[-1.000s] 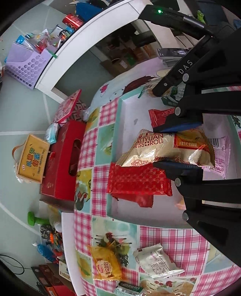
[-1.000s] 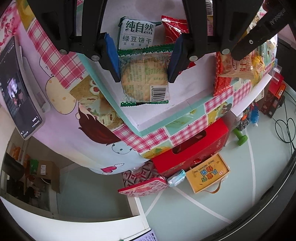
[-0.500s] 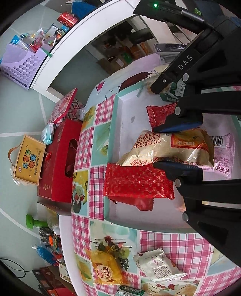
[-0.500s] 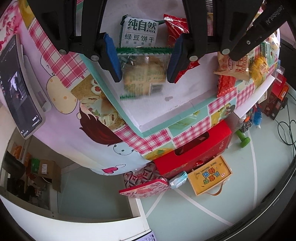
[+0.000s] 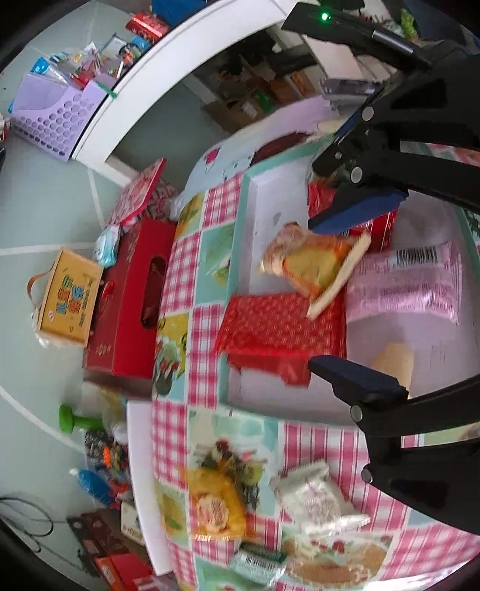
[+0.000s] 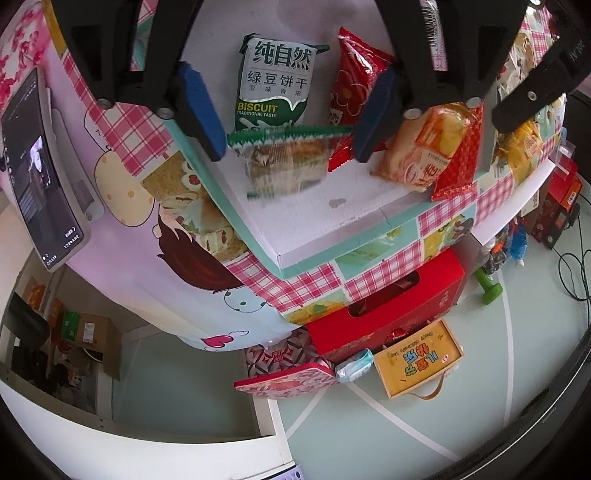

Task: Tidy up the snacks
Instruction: 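Withdraw both tools from the tray back over the table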

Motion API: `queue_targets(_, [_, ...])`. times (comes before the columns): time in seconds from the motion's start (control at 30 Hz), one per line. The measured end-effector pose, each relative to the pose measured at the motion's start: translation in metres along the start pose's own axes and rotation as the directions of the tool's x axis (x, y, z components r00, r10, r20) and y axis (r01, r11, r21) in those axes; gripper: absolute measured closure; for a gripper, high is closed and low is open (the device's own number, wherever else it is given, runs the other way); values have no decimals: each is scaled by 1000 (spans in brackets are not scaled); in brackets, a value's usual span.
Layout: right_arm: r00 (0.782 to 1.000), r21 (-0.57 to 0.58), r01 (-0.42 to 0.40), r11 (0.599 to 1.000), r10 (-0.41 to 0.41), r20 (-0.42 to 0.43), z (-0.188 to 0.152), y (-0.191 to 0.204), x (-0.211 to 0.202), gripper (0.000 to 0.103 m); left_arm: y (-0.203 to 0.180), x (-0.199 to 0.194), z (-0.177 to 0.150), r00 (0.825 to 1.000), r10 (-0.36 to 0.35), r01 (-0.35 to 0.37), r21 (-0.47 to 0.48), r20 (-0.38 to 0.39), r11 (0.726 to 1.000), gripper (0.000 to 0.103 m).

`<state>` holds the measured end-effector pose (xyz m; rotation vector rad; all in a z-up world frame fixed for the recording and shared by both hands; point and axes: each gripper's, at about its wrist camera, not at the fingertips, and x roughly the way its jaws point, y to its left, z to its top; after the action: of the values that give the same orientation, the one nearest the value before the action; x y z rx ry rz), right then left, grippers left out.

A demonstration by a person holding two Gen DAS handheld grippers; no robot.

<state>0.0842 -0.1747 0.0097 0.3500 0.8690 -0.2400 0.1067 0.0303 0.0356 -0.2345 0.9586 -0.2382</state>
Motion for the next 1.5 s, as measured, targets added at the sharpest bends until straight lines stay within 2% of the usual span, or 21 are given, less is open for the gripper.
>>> queue_targets(0.2, [1000,-37,6,999,-7,-13,-2,7,1,19,12,-5,4,992,121,-121,-5,25,993,23])
queue_targets(0.33, [1000,-53,5,999,-5,-12,-2,12,0,19,23,2,4,980,199,-199,-8,9,980,23])
queue_targets(0.5, [1000,-70,8,998,-9,-13,-3,16,-1,19,34,5,3,966,258,-258,-10,2,966,23])
queue_targets(0.9, [1000,-110,8,994,-6,14,-3,29,-9,19,54,14,2,896,444,-444,30,6,896,22])
queue_targets(1.2, [1000,-127,7,992,-5,13,-4,34,-7,18,62,15,3,892,451,-451,20,-2,892,22])
queue_targets(1.23, [1000,-131,5,991,-4,10,-4,35,-7,18,63,15,3,892,451,-451,16,-2,892,18])
queue_targets(1.27, [1000,-135,4,991,-3,9,-4,35,-6,13,64,15,3,892,452,-452,7,1,892,12])
queue_targets(1.3, [1000,-143,10,990,-9,12,-4,36,-6,8,64,15,3,890,455,-455,-2,5,890,1])
queue_targets(1.33, [1000,-148,21,989,-18,17,-5,37,-6,0,65,14,3,888,460,-460,-13,13,888,0])
queue_targets(1.4, [999,-160,36,986,-32,30,-5,38,-6,0,67,13,3,883,470,-469,-21,20,883,0])
queue_targets(1.5, [999,-166,38,985,-33,28,-5,39,-5,0,70,14,3,884,468,-468,-28,9,883,0])
